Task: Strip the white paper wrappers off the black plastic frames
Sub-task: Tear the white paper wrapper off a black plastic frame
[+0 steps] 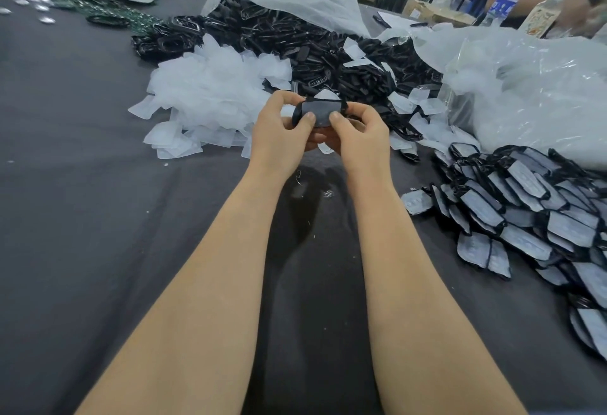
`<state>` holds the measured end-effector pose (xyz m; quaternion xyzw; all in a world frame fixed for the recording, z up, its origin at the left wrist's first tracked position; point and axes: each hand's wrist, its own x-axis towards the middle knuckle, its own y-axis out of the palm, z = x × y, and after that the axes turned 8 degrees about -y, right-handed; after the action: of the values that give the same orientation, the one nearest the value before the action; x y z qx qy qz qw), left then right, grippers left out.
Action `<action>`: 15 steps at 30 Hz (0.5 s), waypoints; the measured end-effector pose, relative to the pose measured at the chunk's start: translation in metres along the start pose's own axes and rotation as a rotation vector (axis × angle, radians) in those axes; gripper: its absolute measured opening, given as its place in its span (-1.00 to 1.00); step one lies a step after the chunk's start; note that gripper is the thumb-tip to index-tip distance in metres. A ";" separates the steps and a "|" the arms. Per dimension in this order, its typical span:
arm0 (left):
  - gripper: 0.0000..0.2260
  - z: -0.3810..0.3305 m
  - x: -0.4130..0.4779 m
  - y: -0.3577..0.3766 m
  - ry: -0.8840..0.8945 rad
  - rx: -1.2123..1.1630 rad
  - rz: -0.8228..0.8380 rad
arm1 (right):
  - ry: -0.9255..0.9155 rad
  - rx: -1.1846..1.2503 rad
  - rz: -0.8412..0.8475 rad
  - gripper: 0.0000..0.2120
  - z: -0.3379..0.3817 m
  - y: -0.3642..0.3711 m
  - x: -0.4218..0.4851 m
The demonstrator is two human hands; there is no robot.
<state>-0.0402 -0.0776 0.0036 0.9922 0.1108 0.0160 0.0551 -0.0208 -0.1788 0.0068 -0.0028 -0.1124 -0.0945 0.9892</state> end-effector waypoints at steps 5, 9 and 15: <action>-0.88 0.001 0.000 0.001 -0.002 0.039 -0.014 | -0.048 -0.065 -0.005 -0.84 -0.001 -0.001 0.000; -0.87 0.002 0.000 0.001 0.007 0.074 -0.034 | -0.080 -0.124 0.000 -0.87 -0.002 -0.001 -0.001; -0.86 0.002 0.001 0.000 0.005 0.071 -0.028 | -0.044 -0.078 0.030 -0.80 -0.001 -0.001 -0.001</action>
<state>-0.0393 -0.0778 0.0020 0.9918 0.1254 0.0140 0.0200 -0.0218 -0.1791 0.0059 -0.0452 -0.1303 -0.0841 0.9869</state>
